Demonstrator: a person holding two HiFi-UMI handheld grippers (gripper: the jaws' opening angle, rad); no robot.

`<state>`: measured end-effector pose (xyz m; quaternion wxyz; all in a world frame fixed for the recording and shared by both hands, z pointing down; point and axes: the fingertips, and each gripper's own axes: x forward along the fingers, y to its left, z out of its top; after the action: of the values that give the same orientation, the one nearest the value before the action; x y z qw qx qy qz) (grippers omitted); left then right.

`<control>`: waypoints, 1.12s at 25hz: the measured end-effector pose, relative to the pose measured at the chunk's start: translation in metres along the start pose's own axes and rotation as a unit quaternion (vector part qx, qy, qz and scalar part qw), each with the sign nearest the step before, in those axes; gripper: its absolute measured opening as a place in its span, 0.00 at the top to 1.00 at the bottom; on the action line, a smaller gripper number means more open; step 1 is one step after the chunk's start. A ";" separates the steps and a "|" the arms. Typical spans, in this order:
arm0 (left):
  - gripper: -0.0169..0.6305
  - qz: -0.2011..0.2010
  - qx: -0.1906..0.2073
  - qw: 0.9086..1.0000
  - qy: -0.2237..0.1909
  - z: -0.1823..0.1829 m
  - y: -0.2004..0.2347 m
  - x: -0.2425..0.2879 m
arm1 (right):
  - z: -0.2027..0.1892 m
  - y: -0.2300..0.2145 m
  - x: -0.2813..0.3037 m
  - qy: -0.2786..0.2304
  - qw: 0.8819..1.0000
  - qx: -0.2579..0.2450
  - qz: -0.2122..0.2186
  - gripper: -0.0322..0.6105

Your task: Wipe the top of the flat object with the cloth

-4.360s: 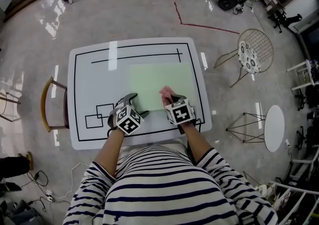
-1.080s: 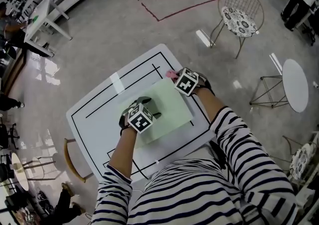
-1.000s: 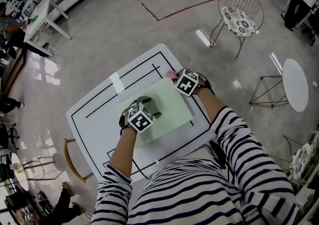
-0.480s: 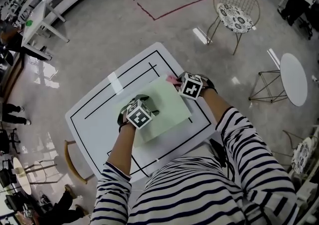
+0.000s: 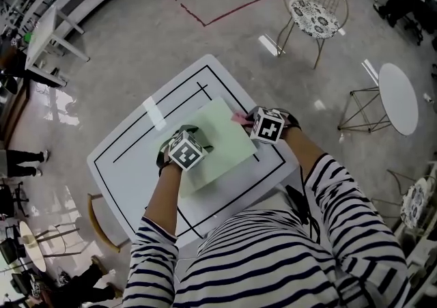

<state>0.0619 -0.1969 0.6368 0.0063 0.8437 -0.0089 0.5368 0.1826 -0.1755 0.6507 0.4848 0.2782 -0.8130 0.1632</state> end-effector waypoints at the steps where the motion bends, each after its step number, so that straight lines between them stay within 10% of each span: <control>1: 0.45 0.001 0.001 1.000 0.002 0.000 0.000 0.000 | -0.003 0.005 -0.001 0.000 1.000 0.001 0.002 0.87; 19: 0.47 0.014 0.004 1.000 0.019 0.000 -0.002 -0.001 | -0.048 0.089 -0.044 0.064 0.997 0.042 0.017 0.87; 28: 0.49 0.020 0.008 0.999 0.024 0.002 -0.001 0.000 | -0.058 0.137 -0.032 0.071 0.988 0.105 0.093 0.87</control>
<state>0.0633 -0.1954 0.6358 -0.0109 0.8303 -0.0217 0.5568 0.1519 -0.0267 0.6504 0.4918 0.2383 -0.7775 0.3112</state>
